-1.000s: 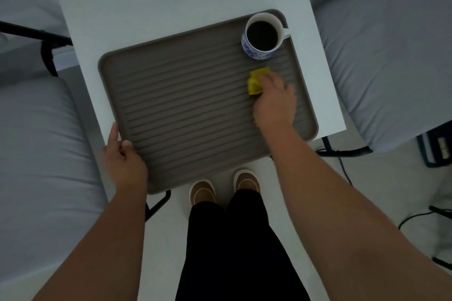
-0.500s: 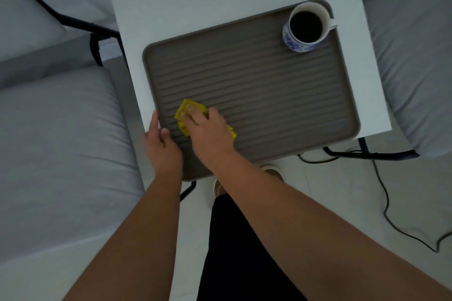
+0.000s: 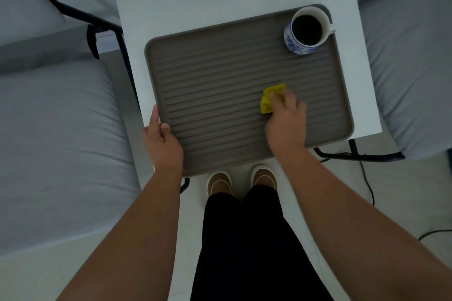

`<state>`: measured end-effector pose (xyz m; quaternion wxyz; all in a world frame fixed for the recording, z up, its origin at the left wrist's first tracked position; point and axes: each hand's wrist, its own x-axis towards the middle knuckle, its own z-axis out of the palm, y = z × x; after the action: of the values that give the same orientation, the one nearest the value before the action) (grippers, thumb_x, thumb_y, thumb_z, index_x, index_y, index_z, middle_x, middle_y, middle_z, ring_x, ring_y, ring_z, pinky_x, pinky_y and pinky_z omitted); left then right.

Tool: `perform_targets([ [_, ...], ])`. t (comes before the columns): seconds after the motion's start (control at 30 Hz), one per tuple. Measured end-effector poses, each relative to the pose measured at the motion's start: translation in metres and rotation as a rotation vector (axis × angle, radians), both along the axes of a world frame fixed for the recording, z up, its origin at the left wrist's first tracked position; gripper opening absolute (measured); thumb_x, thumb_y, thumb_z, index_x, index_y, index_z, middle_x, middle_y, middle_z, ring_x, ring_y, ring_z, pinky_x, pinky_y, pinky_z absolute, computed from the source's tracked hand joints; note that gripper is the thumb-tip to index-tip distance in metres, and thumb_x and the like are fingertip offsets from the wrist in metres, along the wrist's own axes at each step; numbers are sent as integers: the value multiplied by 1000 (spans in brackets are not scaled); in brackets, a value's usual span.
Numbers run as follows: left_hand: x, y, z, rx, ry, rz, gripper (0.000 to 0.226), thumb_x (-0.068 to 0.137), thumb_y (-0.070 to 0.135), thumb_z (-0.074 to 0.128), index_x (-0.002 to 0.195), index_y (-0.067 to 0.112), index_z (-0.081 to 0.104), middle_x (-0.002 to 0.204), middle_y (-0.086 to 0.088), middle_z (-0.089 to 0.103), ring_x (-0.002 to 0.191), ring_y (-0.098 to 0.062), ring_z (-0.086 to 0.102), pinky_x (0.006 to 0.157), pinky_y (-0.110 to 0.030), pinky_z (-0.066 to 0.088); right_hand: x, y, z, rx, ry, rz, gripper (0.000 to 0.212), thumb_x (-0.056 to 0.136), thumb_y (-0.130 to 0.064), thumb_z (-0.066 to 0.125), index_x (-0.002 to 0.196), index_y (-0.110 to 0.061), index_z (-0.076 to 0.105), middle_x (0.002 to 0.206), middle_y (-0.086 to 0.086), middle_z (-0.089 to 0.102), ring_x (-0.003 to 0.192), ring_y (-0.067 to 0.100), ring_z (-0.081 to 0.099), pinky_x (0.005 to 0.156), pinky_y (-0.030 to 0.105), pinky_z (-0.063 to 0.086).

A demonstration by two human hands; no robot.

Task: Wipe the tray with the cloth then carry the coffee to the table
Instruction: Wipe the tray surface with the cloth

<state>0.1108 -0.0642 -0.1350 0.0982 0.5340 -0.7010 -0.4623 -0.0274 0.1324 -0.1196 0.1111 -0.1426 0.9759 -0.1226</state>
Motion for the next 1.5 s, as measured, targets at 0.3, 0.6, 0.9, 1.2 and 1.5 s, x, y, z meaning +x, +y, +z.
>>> perform_targets([
  [0.3,2,-3,-1,58,24,4,46,101,15,38,144,33,41,105,20,44,94,3,52,104,-26,41,64,-89,17,15,-87,404,52,76,-18,30,116,-13,63,119,8,62,87,33,58,69,39,51],
  [0.6,4,-3,-3,31,22,-24,46,102,18,37,145,32,38,105,23,42,93,16,49,99,-12,34,-20,22,9,134,-37,201,47,71,-3,61,116,-13,63,126,13,58,90,41,55,74,44,50],
  [0.9,4,-2,-1,16,-3,-43,46,102,19,37,146,34,37,115,8,43,97,6,49,107,-22,35,-60,56,4,19,-32,-381,55,81,1,47,134,-16,51,143,10,39,117,39,40,89,41,39],
  [1.2,3,-2,-2,-5,-7,-44,47,102,18,37,145,35,38,112,14,46,112,-10,53,109,-27,36,-14,-7,10,38,-93,-77,57,83,-5,50,138,-19,45,148,5,38,110,35,42,87,37,38],
  [1.5,5,-4,-7,-29,1,-59,47,100,18,38,144,35,38,114,14,45,109,-14,55,110,-37,40,40,-68,15,38,-190,461,56,91,-16,44,145,-16,31,151,5,30,115,36,40,91,43,40],
])
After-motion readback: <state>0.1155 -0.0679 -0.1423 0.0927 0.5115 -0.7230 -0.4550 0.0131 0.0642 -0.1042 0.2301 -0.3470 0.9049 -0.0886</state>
